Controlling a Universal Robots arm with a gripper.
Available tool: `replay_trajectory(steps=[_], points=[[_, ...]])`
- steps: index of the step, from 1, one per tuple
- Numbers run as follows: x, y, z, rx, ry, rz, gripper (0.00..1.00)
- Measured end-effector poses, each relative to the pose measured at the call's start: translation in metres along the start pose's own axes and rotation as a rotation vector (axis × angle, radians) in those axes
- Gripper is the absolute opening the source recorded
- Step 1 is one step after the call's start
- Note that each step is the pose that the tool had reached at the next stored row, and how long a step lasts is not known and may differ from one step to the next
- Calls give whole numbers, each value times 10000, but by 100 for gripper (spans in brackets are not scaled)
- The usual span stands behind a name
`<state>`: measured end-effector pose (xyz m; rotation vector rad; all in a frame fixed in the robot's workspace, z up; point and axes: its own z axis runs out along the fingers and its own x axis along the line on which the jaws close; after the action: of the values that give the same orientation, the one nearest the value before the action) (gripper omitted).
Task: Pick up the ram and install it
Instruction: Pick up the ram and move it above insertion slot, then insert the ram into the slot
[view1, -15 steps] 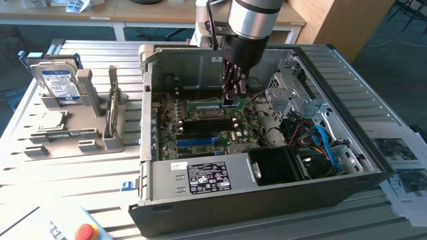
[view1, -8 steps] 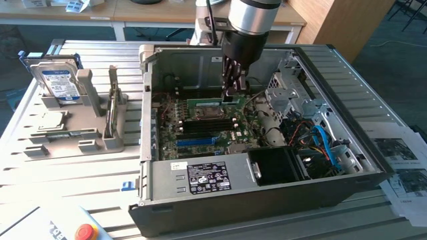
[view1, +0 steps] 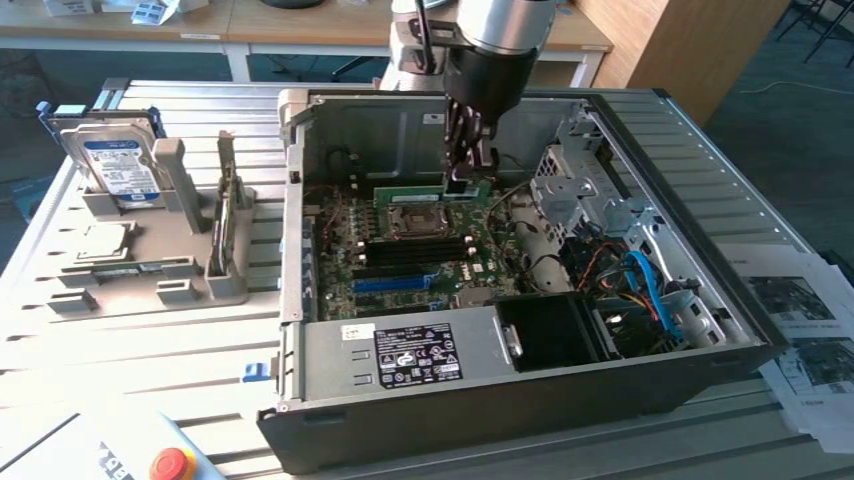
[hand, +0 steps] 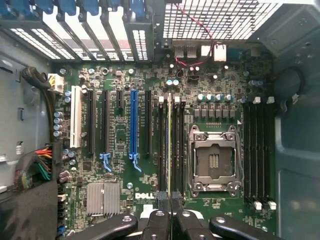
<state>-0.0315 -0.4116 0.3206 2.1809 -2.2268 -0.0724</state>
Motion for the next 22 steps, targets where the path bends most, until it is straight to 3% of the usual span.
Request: replay_trajectory(steps=[7,22], points=[[-3,5,-106,0,15,2,12],[-3,5,-105,1,16,1,12]])
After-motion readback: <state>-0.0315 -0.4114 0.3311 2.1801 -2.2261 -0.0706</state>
